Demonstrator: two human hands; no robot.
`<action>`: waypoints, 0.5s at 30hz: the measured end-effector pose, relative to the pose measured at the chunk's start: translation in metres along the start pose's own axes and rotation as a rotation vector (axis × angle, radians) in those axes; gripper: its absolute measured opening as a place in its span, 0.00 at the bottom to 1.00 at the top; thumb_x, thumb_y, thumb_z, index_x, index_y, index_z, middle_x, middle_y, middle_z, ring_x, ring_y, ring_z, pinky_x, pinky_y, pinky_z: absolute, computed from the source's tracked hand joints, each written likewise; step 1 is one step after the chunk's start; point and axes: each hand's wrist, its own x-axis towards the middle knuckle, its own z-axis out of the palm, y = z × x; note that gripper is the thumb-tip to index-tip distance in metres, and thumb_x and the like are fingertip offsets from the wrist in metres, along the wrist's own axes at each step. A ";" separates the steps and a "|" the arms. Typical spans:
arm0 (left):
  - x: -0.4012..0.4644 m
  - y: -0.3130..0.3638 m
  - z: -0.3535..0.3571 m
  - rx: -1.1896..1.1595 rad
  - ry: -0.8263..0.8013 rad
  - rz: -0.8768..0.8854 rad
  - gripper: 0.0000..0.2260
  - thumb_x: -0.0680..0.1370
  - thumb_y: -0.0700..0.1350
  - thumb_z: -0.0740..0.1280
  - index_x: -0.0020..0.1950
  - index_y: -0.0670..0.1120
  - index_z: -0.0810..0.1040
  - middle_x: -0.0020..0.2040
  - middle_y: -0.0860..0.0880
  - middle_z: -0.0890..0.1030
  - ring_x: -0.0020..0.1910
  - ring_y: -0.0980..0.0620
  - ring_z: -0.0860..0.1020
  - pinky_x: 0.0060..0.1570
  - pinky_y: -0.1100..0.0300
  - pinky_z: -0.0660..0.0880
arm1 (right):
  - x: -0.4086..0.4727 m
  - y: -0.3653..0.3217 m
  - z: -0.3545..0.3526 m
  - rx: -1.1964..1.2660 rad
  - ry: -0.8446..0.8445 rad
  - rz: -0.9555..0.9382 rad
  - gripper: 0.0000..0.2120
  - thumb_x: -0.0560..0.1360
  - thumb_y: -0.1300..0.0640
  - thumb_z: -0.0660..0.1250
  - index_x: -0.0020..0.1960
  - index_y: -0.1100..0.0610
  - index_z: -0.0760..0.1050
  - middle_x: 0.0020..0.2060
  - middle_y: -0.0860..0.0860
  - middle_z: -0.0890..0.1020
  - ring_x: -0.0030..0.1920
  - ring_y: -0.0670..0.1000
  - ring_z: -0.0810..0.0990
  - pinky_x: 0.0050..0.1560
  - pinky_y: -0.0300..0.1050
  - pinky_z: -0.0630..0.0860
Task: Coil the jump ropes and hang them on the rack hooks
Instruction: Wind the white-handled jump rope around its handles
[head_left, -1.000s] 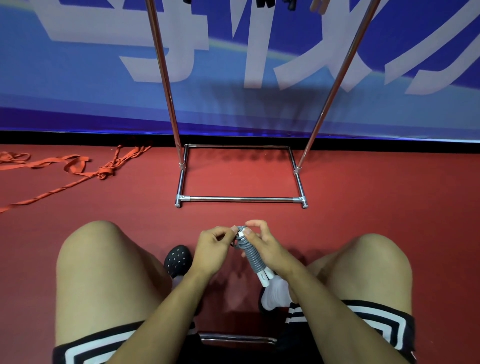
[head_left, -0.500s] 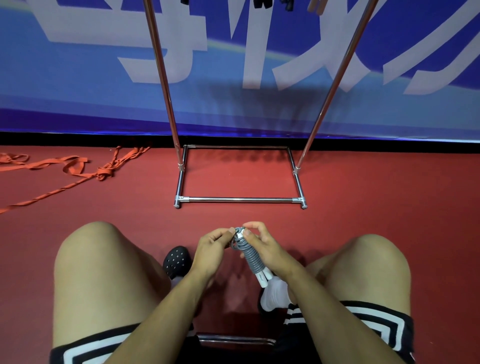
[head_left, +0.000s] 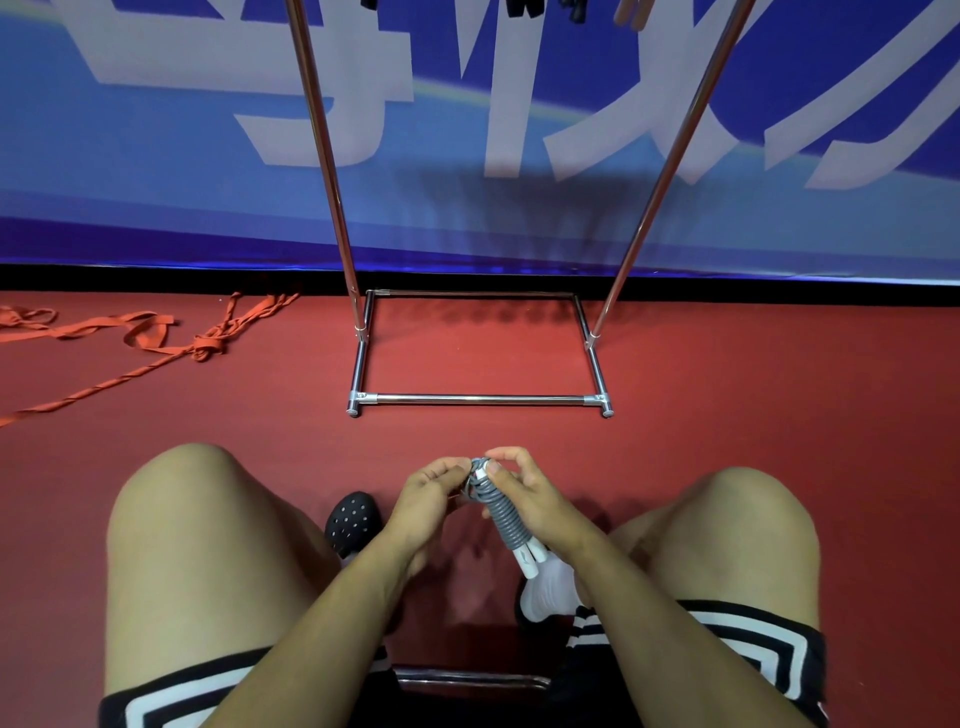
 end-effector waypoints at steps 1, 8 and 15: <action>0.001 0.000 -0.001 0.008 0.000 0.002 0.07 0.82 0.37 0.64 0.51 0.40 0.81 0.45 0.43 0.84 0.43 0.50 0.81 0.52 0.58 0.78 | 0.000 0.000 0.000 -0.001 0.001 0.001 0.14 0.85 0.50 0.61 0.68 0.53 0.68 0.51 0.56 0.83 0.41 0.50 0.83 0.42 0.45 0.79; 0.003 -0.003 -0.002 0.038 0.048 0.033 0.08 0.81 0.35 0.65 0.57 0.44 0.78 0.44 0.44 0.83 0.44 0.50 0.81 0.52 0.54 0.77 | 0.001 0.004 -0.001 -0.020 -0.002 0.021 0.15 0.85 0.50 0.62 0.69 0.54 0.67 0.52 0.56 0.83 0.41 0.50 0.84 0.42 0.43 0.80; 0.003 0.000 -0.003 0.014 0.084 0.048 0.09 0.80 0.32 0.65 0.58 0.41 0.79 0.44 0.41 0.80 0.42 0.51 0.80 0.49 0.58 0.77 | 0.004 0.005 0.001 -0.010 -0.002 0.028 0.15 0.85 0.51 0.62 0.69 0.54 0.67 0.50 0.55 0.83 0.40 0.49 0.83 0.37 0.40 0.78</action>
